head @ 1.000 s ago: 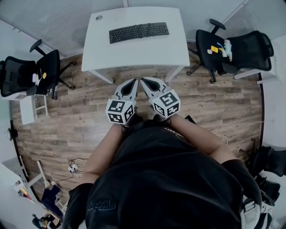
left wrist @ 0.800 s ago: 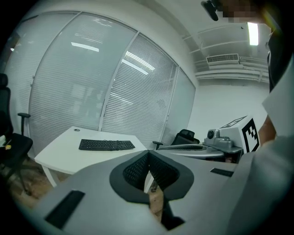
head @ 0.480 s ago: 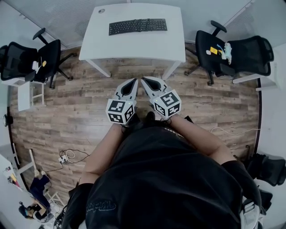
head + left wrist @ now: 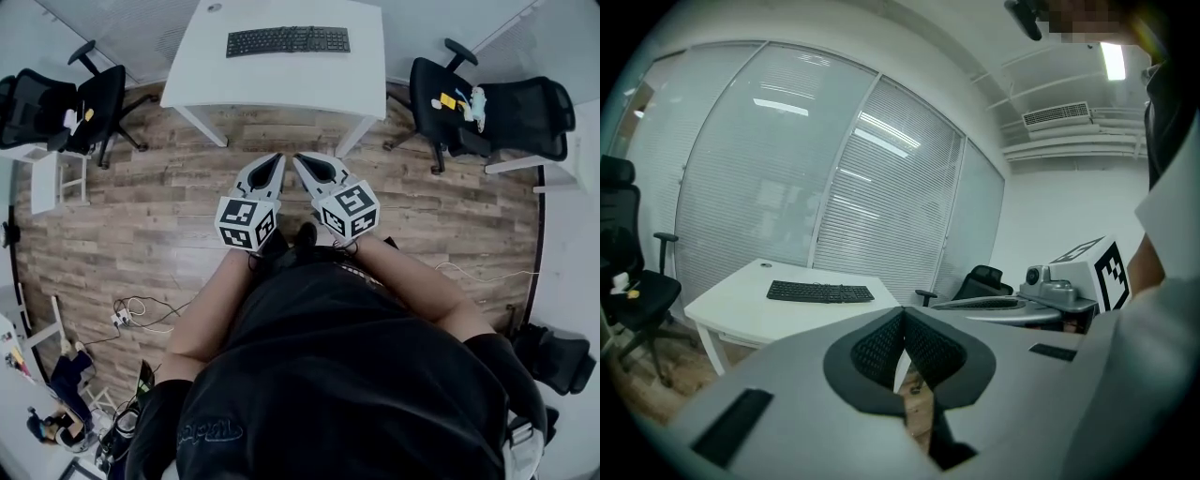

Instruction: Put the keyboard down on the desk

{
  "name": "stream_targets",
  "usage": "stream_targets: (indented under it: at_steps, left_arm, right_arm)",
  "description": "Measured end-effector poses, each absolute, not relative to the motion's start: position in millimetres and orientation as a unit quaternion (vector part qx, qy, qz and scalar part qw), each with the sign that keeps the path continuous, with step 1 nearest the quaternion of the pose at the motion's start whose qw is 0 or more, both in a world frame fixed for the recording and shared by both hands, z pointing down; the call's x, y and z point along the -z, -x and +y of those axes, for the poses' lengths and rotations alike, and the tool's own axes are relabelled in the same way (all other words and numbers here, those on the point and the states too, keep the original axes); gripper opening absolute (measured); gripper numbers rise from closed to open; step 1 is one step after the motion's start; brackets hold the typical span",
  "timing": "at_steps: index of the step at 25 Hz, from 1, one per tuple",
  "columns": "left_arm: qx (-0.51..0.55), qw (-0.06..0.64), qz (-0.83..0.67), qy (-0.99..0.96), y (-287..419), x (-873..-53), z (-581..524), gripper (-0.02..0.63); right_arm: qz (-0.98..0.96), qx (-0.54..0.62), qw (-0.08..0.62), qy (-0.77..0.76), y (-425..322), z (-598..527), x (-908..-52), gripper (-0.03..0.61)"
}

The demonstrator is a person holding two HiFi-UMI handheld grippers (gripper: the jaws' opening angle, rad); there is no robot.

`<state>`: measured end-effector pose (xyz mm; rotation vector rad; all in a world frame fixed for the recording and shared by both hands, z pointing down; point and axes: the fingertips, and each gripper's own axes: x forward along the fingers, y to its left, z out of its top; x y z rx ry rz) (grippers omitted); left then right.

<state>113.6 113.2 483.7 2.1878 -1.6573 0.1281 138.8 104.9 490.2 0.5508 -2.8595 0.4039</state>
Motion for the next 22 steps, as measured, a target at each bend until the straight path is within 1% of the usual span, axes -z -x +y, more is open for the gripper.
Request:
stream_targets:
  at_steps: [6,22]
  left_arm:
    - [-0.052,0.181,-0.588,-0.787,-112,-477,110,0.014]
    - [-0.061,0.181,-0.577,-0.794,-104,-478,104,0.014]
  right_arm:
    - [-0.97,-0.134,0.106,-0.173,-139,99,-487,0.023]
    - [-0.973,-0.125,0.129,-0.148,-136,93,-486,0.023]
